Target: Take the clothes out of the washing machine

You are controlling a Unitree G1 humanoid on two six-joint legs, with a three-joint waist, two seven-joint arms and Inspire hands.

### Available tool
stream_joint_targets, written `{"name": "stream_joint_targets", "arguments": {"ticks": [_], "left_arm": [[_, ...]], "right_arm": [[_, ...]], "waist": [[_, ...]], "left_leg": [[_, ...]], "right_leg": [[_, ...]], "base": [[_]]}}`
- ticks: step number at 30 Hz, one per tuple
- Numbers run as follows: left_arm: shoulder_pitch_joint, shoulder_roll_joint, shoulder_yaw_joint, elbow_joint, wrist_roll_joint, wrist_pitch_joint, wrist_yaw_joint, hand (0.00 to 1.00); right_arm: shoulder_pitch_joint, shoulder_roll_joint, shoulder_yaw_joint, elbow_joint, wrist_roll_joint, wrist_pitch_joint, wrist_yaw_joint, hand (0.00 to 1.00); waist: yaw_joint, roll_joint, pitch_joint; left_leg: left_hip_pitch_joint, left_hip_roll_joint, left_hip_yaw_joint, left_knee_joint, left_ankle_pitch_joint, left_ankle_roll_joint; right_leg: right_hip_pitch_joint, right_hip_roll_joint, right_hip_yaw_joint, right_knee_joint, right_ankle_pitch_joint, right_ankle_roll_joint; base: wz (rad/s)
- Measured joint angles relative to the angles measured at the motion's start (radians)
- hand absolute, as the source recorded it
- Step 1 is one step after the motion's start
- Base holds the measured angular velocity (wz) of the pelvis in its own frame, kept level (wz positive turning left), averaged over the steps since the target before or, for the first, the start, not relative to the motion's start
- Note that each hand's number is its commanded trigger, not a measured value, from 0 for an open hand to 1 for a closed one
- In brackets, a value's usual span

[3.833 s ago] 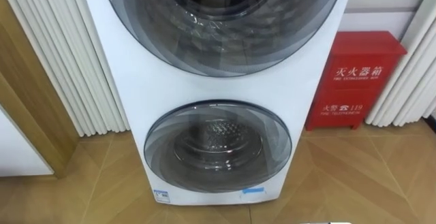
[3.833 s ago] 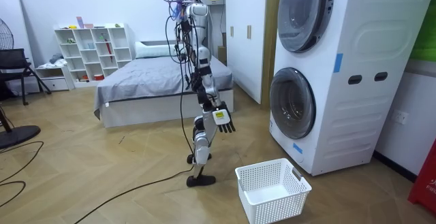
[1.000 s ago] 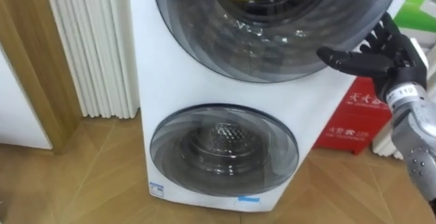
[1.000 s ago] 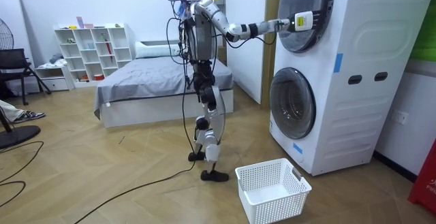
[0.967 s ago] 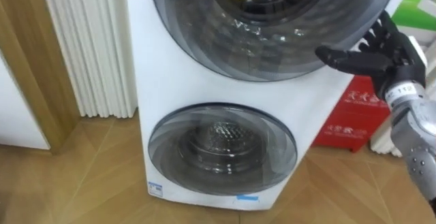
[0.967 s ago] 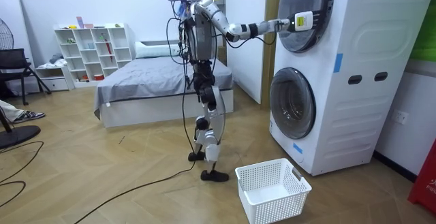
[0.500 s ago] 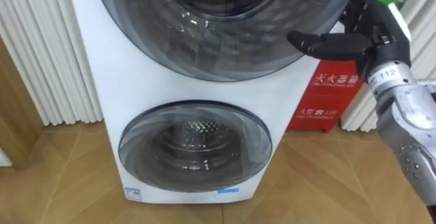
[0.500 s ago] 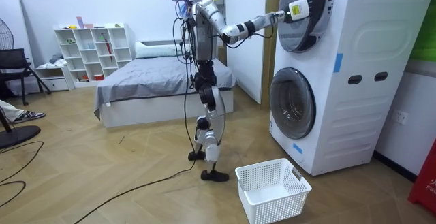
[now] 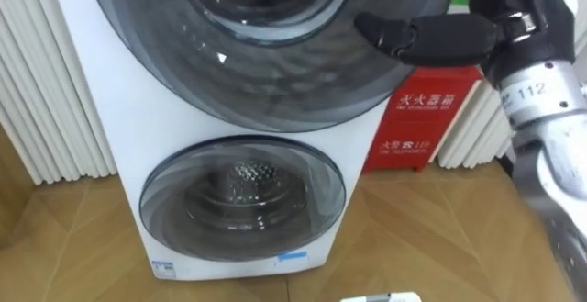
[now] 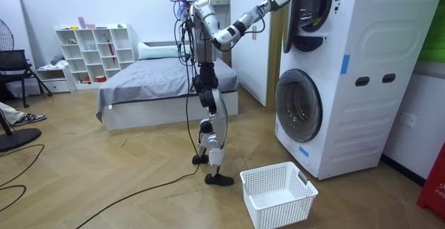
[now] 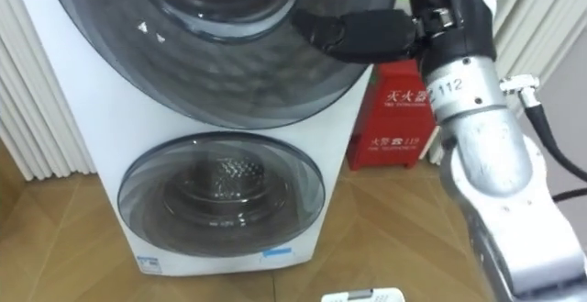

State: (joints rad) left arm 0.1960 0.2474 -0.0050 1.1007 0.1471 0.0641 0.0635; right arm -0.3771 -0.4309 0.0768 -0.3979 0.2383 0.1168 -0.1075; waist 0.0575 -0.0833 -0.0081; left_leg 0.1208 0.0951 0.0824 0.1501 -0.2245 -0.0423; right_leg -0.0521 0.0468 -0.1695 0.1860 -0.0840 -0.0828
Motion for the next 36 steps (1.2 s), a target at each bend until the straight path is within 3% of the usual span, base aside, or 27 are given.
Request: {"name": "stream_joint_targets", "arguments": {"ticks": [2,11,17,20,23,29,36], "left_arm": [[-0.003,0.0,-0.01,-0.001,0.0,-0.002,0.0,0.0],[-0.001,0.001,-0.009,0.001,0.0,-0.005,-0.017,0.0],[-0.011,0.0,-0.029,0.001,-0.026,-0.011,-0.013,0.0],[-0.01,0.001,-0.048,0.001,-0.026,-0.031,-0.014,0.0],[-0.006,0.003,-0.069,0.002,-0.026,-0.034,-0.013,0.0],[-0.007,0.005,-0.099,0.019,-0.026,-0.037,-0.008,0.0],[-0.015,0.008,-0.117,0.019,-0.026,-0.047,-0.012,0.0]], "right_arm": [[0.015,0.004,-0.003,-0.013,0.006,-0.008,0.023,0.0],[0.032,0.016,0.003,-0.068,0.113,-0.013,0.102,0.0],[0.076,0.086,0.018,-0.089,0.188,-0.088,0.197,0.0],[0.102,0.118,0.024,-0.088,0.235,-0.129,0.247,0.0],[0.126,0.131,0.035,-0.086,0.281,-0.163,0.276,0.0],[0.191,0.161,0.102,-0.081,0.397,-0.268,0.379,0.0],[0.19,0.172,0.187,-0.09,0.441,-0.315,0.493,0.0]], "waist": [[0.0,0.009,-0.0038],[-0.001,0.01,-0.004],[-0.001,0.01,-0.0039],[0.001,0.01,-0.0033],[0.001,0.009,-0.0023],[0.001,0.014,0.0025],[0.01,0.012,0.001]], "left_leg": [[0.001,0.003,-0.001,-0.004,-0.004,-0.007],[0.005,0.009,0.0,-0.002,0.002,-0.018],[0.009,0.018,-0.003,-0.001,0.005,-0.024],[0.009,0.018,-0.004,0.0,0.009,-0.03],[0.009,0.018,-0.005,0.001,0.009,-0.031],[0.004,0.018,-0.022,0.001,0.011,-0.034],[-0.008,0.018,-0.041,0.006,0.013,-0.036]], "right_leg": [[0.0,0.004,0.0,0.001,0.004,-0.001],[0.0,0.01,0.006,0.004,0.01,-0.004],[0.0,0.023,0.016,0.002,0.013,-0.012],[0.0,0.024,0.016,0.002,0.015,-0.017],[0.0,0.023,0.015,0.001,0.015,-0.017],[0.0,0.021,0.001,0.002,0.013,-0.02],[-0.004,0.022,-0.001,0.003,0.009,-0.021]], "base": [[0.0],[-0.03],[-0.07],[0.0],[0.0],[0.07],[0.08]]}}
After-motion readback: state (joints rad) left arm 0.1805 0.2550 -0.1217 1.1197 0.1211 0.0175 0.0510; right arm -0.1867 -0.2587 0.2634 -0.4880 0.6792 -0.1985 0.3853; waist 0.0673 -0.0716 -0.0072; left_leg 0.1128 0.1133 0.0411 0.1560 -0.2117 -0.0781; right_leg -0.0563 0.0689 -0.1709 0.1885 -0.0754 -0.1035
